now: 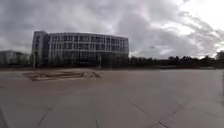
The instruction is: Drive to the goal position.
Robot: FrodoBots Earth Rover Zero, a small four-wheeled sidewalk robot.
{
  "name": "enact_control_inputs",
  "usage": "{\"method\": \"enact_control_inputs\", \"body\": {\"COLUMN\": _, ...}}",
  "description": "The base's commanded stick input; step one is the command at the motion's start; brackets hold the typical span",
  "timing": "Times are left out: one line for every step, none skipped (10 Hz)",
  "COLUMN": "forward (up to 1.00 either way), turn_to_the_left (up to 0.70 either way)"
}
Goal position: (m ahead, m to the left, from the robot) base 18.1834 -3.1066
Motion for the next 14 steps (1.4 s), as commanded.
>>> {"method": "enact_control_inputs", "body": {"forward": 0.70, "turn_to_the_left": 0.00}}
{"method": "enact_control_inputs", "body": {"forward": 0.70, "turn_to_the_left": 0.02}}
{"method": "enact_control_inputs", "body": {"forward": 0.70, "turn_to_the_left": 0.12}}
{"method": "enact_control_inputs", "body": {"forward": 0.70, "turn_to_the_left": 0.22}}
{"method": "enact_control_inputs", "body": {"forward": 0.70, "turn_to_the_left": 0.32}}
{"method": "enact_control_inputs", "body": {"forward": 0.70, "turn_to_the_left": 0.00}}
{"method": "enact_control_inputs", "body": {"forward": 0.70, "turn_to_the_left": 0.00}}
{"method": "enact_control_inputs", "body": {"forward": 0.70, "turn_to_the_left": 0.00}}
{"method": "enact_control_inputs", "body": {"forward": 0.70, "turn_to_the_left": 0.00}}
{"method": "enact_control_inputs", "body": {"forward": 0.70, "turn_to_the_left": 0.00}}
{"method": "enact_control_inputs", "body": {"forward": 0.70, "turn_to_the_left": 0.00}}
{"method": "enact_control_inputs", "body": {"forward": 0.70, "turn_to_the_left": 0.00}}
{"method": "enact_control_inputs", "body": {"forward": 0.70, "turn_to_the_left": -0.06}}
{"method": "enact_control_inputs", "body": {"forward": 0.70, "turn_to_the_left": -0.19}}
